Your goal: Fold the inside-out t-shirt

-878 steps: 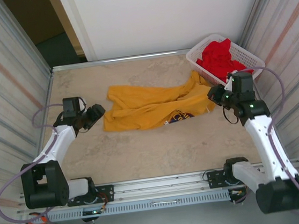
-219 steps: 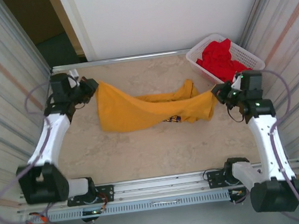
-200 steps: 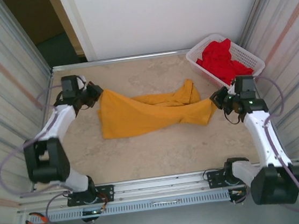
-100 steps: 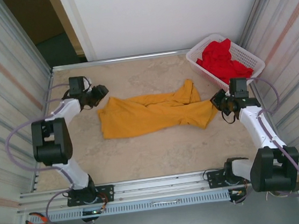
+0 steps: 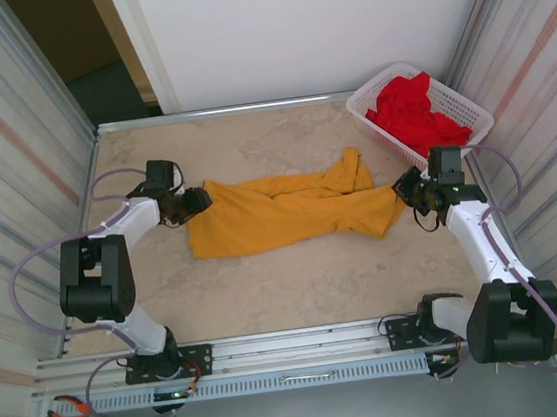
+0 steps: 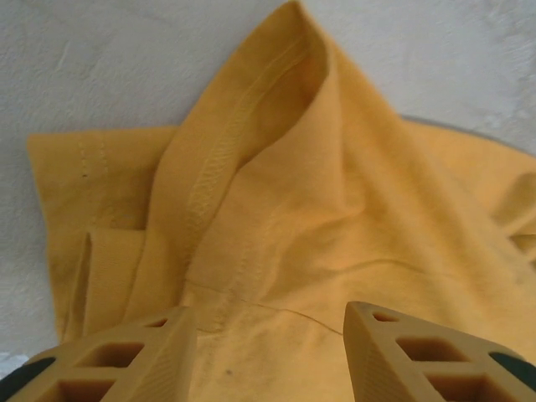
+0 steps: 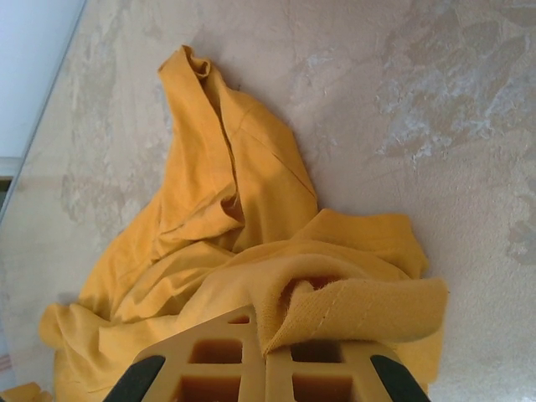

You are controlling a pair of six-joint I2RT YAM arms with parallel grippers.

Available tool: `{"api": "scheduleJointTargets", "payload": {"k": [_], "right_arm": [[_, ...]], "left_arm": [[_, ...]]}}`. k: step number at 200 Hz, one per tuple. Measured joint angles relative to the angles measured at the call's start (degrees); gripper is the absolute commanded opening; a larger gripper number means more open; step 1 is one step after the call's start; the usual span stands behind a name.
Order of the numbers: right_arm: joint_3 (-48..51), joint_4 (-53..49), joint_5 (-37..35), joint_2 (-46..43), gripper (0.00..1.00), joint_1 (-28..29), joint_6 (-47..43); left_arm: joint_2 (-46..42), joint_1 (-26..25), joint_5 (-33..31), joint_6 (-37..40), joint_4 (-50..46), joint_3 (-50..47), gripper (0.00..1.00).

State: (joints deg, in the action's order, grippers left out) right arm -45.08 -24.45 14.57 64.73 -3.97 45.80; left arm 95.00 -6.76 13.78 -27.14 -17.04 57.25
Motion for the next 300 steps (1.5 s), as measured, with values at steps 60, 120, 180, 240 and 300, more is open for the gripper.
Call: {"api": "scheduleJointTargets", "payload": {"k": [60,120,180,240,300], "right_arm": [[0.0,0.0,0.0,-0.1,0.0,0.0,0.0],[0.0,0.0,0.0,-0.3,0.0,0.0,0.0],[0.0,0.0,0.0,-0.4,0.0,0.0,0.0],[-2.3,-2.2,1.3,-0.7,0.0,-0.2,0.0],[-24.9,-4.1,8.6,-0.5,0.0,-7.7,1.0]], "left_arm": [[2.1,0.0,-2.7,1.9,-0.7,0.6,0.5],[3.5,0.0,-3.4,2.5,-0.7,3.4,0.49],[5.6,-0.4,-3.1,2.4,0.7,3.7,0.22],[1.3,-0.4,-4.5,2.9,-2.1,4.7,0.0],[-15.4,6.4,-0.8,1.1,-6.9,24.7,0.0]]}}
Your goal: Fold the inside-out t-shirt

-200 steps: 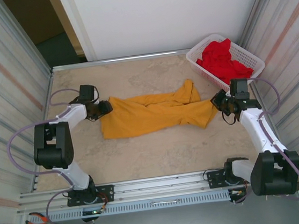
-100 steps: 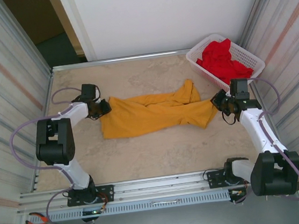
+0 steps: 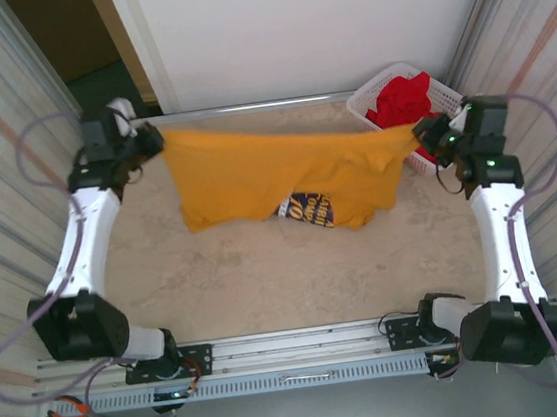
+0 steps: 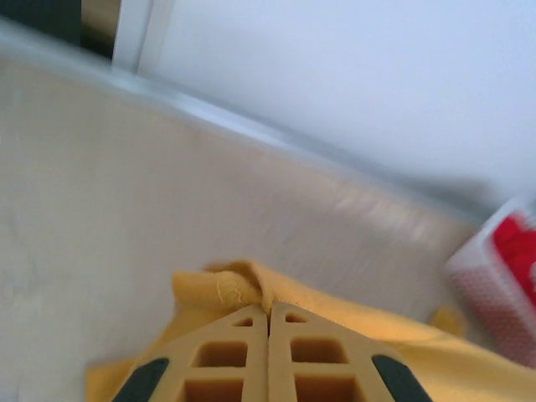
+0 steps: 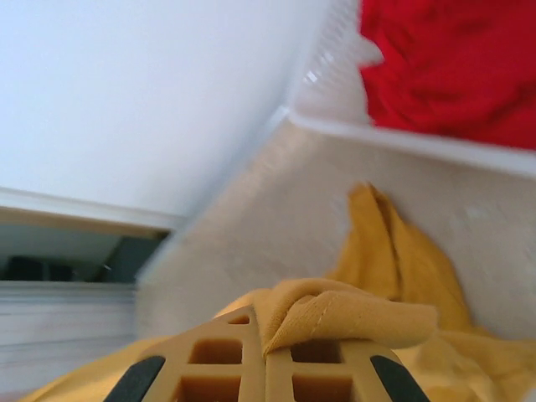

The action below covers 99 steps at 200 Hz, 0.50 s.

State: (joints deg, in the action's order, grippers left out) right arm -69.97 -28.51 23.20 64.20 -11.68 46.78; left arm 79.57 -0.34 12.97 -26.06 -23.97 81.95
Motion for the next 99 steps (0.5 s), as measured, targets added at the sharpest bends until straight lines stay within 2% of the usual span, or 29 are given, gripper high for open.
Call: {"api": "scheduleJointTargets", "payload": {"k": [40,99], "right_arm": [[-8.0,1.4,6.9,-2.3,0.0,-5.9,4.4],[-15.1,4.4,14.2,-4.7,0.0,-13.1,12.5]], "left_arm": [[-8.5,3.4,4.2,-4.5,2.4,6.6,0.0],[-11.8,3.8,8.0,-10.2,3.2,10.6,0.0]]}}
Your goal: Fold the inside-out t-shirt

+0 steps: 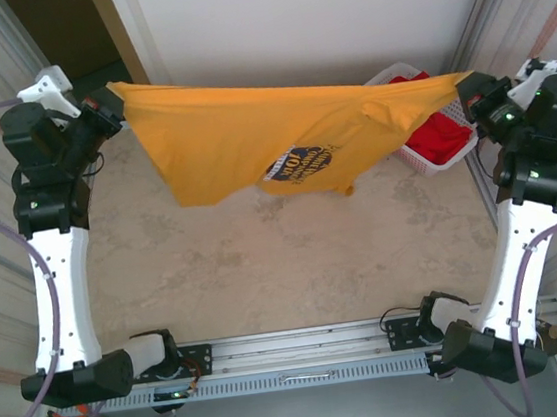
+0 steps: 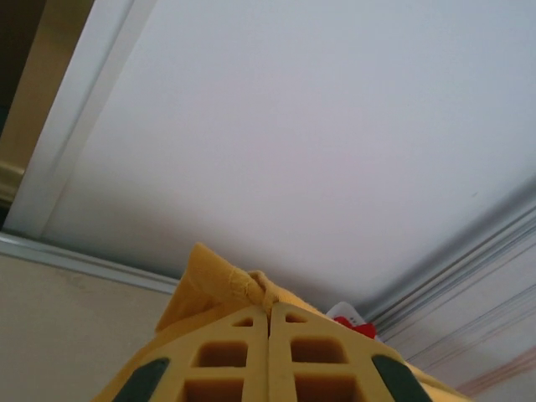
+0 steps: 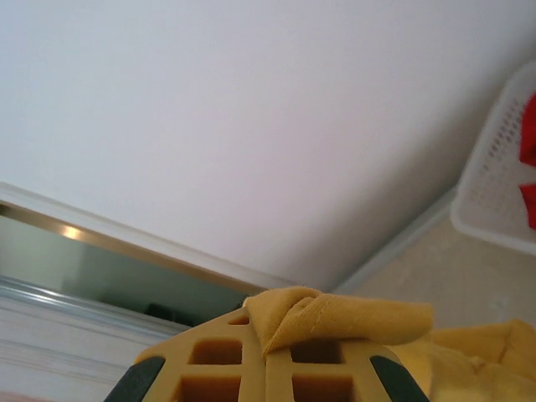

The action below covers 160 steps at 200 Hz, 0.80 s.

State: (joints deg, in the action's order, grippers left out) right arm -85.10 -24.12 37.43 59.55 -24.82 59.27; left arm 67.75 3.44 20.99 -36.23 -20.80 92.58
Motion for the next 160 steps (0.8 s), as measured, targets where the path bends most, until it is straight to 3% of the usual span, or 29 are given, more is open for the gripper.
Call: {"api": "scheduleJointTargets", "payload": {"k": [42,68,114,160], "right_arm": [[-10.6,5.9,0.2,-3.0,0.0,-1.4,5.0],[-12.1,8.9,0.8,-4.9,0.0,-1.5,7.9],[-11.7,5.2,0.5,-4.1,0.0,0.1,7.4],[4.0,1.2,-6.3,-1.5,0.0,12.6,-1.9]], "left_arm": [[-4.1,0.4,1.0,-1.4,1.7,9.5,0.0],[-6.8,0.7,2.7,-2.9,3.8,9.3,0.0],[-8.1,-0.5,6.4,-7.0,5.9,-4.3,0.0],[-4.2,-3.7,6.0,-7.9,5.8,-26.0,0.0]]}}
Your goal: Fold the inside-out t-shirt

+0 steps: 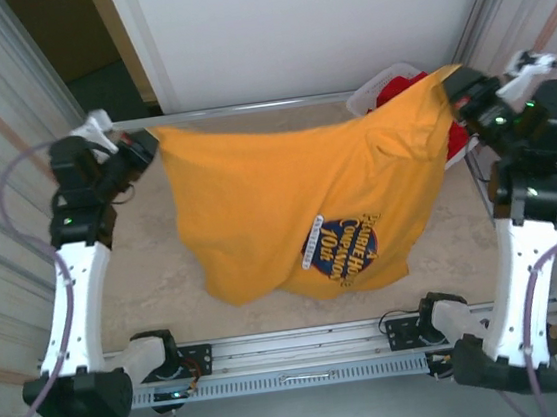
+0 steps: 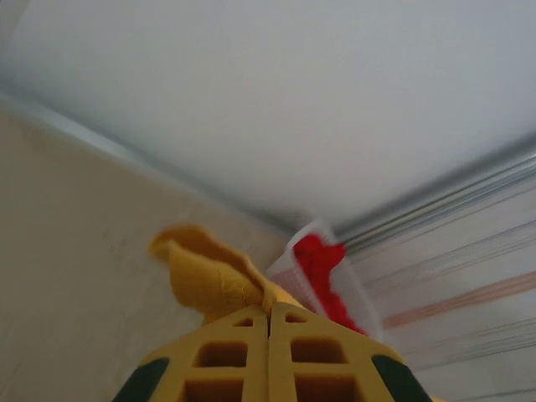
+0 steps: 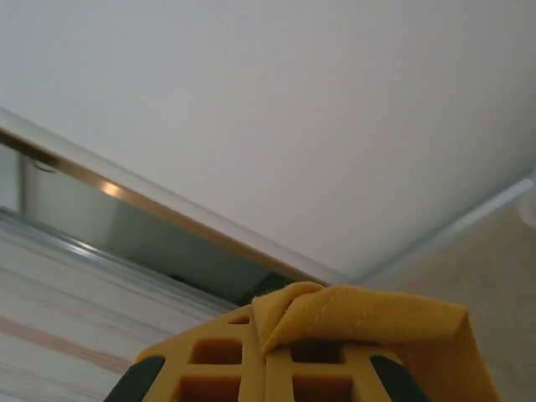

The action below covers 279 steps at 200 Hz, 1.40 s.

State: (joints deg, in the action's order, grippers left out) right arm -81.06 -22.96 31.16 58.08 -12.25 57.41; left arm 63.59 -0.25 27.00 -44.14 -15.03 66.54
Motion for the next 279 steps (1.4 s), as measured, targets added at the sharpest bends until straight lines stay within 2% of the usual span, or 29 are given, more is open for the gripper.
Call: {"api": "scheduleJointTargets", "payload": {"k": [29,49,62,88,131,164,206,221,238,279], "right_arm": [[13.5,-1.2,-7.3,10.4,0.01,7.4,-6.3],[18.9,-1.5,-10.0,20.5,0.39,9.5,-9.2],[20.1,-1.9,-11.1,25.3,0.52,9.8,-11.0],[20.3,-2.4,-13.9,24.9,0.54,11.2,-14.3],[24.5,-0.8,-18.1,18.9,0.54,16.8,-16.3],[28.6,-0.5,-21.0,23.2,0.54,20.8,-17.1],[27.1,0.3,-23.9,33.3,0.5,21.7,-19.6],[25.7,0.4,-24.2,35.6,0.46,21.7,-20.5],[23.9,0.7,-24.5,37.2,0.38,21.7,-21.0],[21.7,1.8,-25.0,39.7,0.0,21.8,-22.0]], "left_arm": [[11.0,-0.7,-1.6,2.9,-0.1,-6.2,0.0],[20.7,-0.7,-2.6,5.4,0.4,-5.7,0.0],[26.7,-0.7,-3.1,7.0,0.2,-4.6,0.0],[33.6,-0.7,-4.4,9.6,-0.3,-0.9,0.0],[33.6,-0.9,-5.1,11.9,0.2,2.0,0.0],[33.4,-0.9,-5.2,12.5,0.0,2.0,0.0],[33.3,-0.9,-5.2,12.5,-0.1,2.0,0.0],[33.1,-0.9,-5.2,12.5,-0.1,2.0,0.0],[32.7,-0.9,-5.2,12.5,-0.1,2.0,0.0],[32.3,-0.9,-5.2,12.5,-0.1,2.0,0.0]]}}
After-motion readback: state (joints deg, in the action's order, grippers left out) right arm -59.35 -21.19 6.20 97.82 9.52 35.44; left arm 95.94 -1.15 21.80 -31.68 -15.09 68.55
